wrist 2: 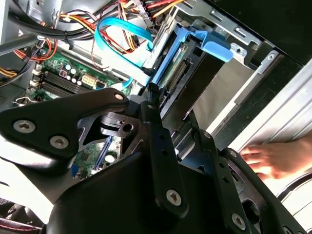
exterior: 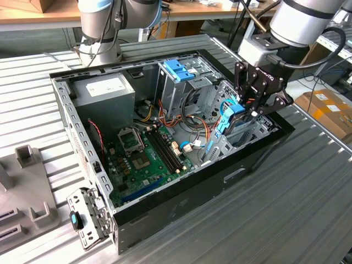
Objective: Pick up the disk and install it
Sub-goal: 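Insert the disk into the insertion slot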
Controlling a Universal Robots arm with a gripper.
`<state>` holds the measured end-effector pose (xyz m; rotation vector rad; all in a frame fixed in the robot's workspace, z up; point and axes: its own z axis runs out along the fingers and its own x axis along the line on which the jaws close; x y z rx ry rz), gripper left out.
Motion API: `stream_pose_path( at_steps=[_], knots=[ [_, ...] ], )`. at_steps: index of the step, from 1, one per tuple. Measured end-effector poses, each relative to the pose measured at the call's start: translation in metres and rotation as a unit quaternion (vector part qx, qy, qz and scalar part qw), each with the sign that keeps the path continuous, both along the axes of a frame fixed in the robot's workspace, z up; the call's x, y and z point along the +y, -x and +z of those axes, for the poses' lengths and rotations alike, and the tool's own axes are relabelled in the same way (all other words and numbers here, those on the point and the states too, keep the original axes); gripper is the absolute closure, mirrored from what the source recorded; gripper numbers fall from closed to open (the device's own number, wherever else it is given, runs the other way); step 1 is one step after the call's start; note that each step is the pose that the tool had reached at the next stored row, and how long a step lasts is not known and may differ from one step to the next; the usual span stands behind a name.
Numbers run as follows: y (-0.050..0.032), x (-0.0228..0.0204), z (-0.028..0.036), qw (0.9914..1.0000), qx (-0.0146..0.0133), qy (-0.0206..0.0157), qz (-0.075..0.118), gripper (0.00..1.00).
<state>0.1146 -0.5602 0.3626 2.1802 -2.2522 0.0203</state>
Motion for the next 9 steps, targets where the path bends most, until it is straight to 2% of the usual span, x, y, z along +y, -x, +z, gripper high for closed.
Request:
stream_pose_path(
  at_steps=[7, 9],
  knots=[
    [0.0000, 0.0000, -0.0023, 1.00000, 0.0000, 0.0000, 0.000, 0.65],
    [0.0000, 0.0000, -0.0067, 1.00000, 0.0000, 0.0001, 0.000, 0.65]
  ],
)
